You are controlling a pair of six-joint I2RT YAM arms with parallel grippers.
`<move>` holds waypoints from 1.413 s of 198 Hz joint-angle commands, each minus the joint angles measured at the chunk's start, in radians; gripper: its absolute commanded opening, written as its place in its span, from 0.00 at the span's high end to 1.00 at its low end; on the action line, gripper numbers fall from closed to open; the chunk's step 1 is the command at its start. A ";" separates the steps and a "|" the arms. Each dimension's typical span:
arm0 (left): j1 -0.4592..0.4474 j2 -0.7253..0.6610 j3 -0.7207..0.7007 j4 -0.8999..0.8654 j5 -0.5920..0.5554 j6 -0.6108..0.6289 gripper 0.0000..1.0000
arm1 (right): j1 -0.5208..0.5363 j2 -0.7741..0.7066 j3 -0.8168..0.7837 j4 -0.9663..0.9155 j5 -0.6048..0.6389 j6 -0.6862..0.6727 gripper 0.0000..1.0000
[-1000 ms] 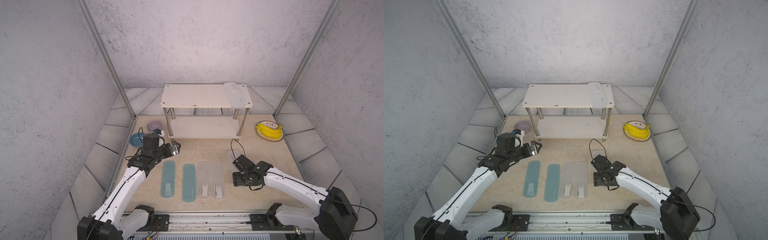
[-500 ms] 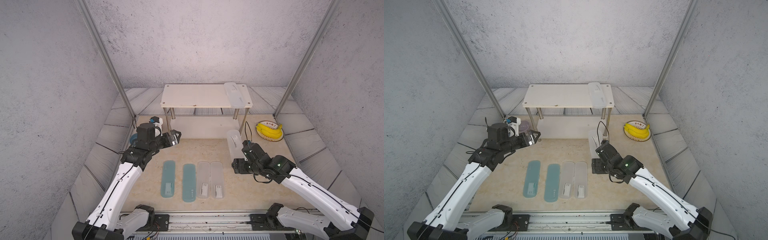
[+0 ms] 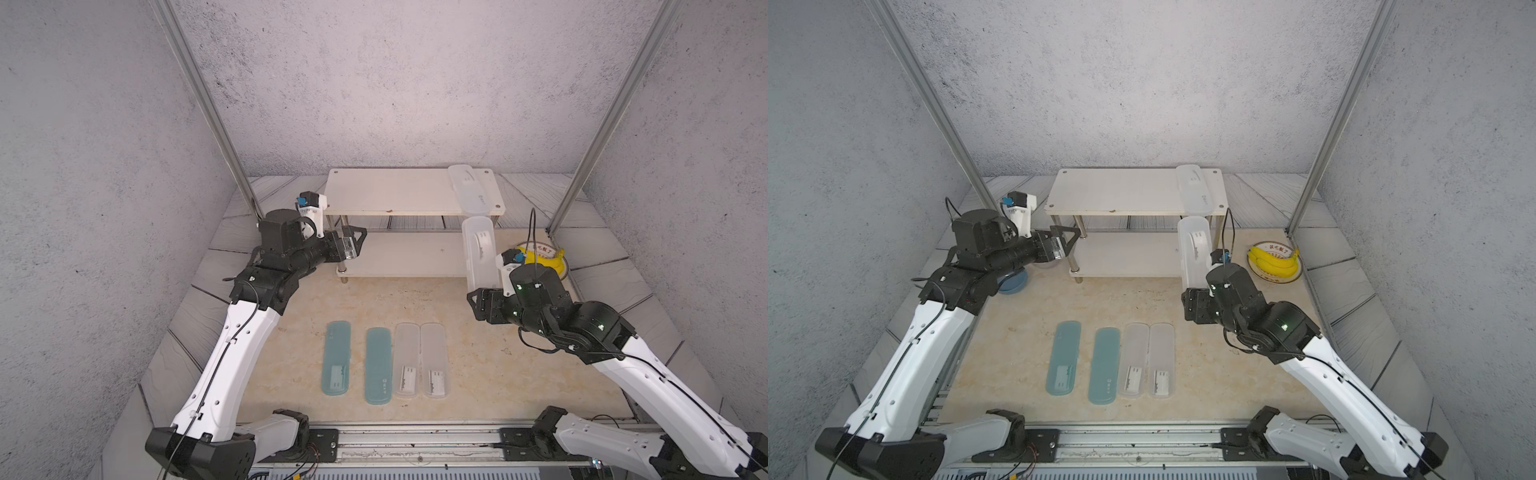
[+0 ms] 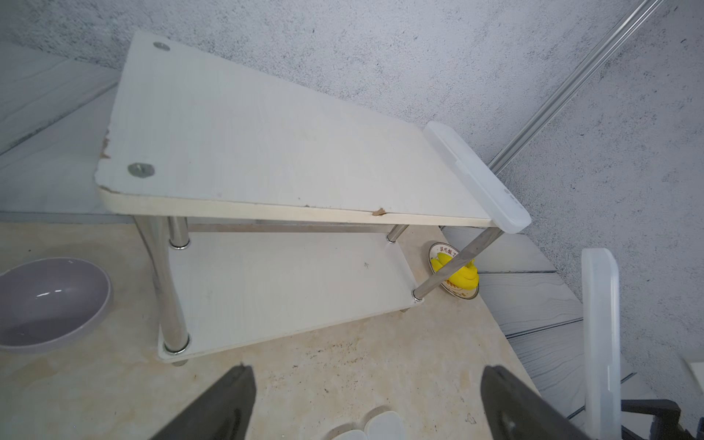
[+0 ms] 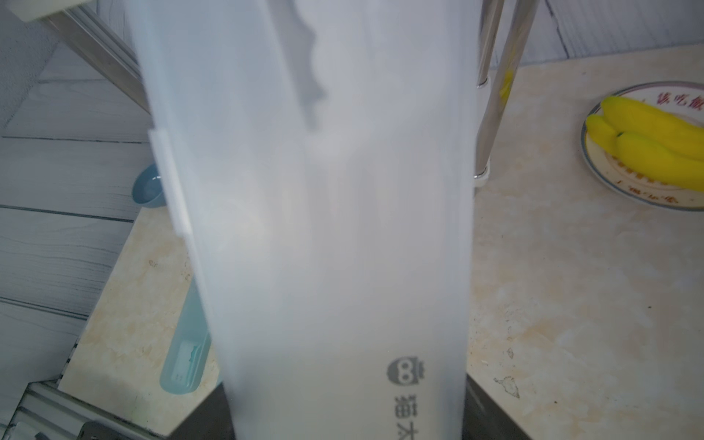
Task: Place the pencil cases on the shelf according to color
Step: Place the pencil case on the shelf.
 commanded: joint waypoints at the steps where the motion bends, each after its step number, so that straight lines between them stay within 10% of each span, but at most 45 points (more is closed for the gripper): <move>1: -0.005 0.042 0.092 -0.027 0.006 0.028 0.01 | 0.005 0.027 0.087 0.011 0.093 -0.060 0.40; 113: 0.001 0.314 0.572 -0.165 -0.077 0.132 0.01 | -0.023 0.273 0.467 0.072 0.164 -0.269 0.34; 180: 0.003 0.205 0.261 0.003 -0.106 0.102 0.01 | -0.131 0.616 0.795 0.149 -0.017 -0.296 0.34; 220: 0.021 0.057 -0.165 0.271 -0.187 0.111 0.01 | -0.180 0.714 0.864 0.197 -0.089 -0.289 0.34; 280: 0.031 0.068 -0.221 0.238 -0.139 0.173 0.01 | -0.188 0.904 1.076 0.118 -0.129 -0.268 0.34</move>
